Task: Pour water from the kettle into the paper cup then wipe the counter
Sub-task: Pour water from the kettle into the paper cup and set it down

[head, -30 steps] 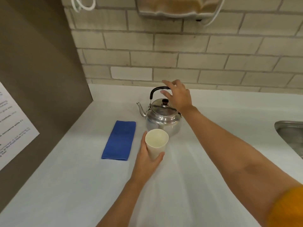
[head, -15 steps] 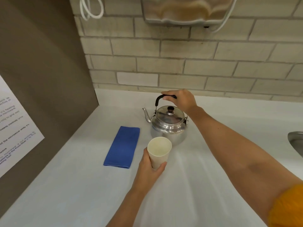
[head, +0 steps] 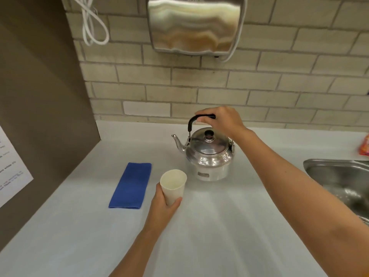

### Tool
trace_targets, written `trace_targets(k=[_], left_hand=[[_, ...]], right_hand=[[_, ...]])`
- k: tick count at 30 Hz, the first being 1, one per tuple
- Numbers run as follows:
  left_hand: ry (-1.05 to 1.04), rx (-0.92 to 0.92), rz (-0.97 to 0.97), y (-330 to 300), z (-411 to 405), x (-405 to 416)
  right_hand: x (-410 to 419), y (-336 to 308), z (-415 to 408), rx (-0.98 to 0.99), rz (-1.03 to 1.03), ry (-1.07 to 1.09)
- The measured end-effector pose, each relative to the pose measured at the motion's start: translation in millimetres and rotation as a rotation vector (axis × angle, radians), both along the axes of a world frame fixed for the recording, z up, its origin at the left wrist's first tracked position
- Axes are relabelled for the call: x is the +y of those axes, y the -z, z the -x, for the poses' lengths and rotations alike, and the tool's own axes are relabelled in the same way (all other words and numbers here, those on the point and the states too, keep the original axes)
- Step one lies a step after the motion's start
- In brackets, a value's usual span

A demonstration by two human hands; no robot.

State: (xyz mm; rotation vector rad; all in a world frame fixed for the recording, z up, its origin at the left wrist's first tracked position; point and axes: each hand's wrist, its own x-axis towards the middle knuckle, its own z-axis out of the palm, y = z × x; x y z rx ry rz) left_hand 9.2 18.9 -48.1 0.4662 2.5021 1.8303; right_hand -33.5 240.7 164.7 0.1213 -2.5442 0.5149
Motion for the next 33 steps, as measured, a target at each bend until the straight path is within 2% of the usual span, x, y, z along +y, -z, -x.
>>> trace_targets(k=[4, 14, 23, 33], left_hand=[[-0.005, 0.011, 0.001, -2.1, -1.8, 0.4], [-0.02, 0.015, 0.018, -2.5, -3.2, 1.2], [-0.018, 0.001, 0.009, 0.2, -1.5, 1.2], [-0.028, 0.015, 0.013, 5.0, 1.5, 1.6]], right_hand=[[-2.0, -24.6, -27.6, -0.116, -0.108, -0.011], [-41.2, -60.1, -61.9, -0.218, -0.485, -0.101], [-59.1, -54.3, -61.0, -0.302, -0.586, -0.148], [-64.0, -52.8, -61.6, -0.299, -0.675, -0.182]])
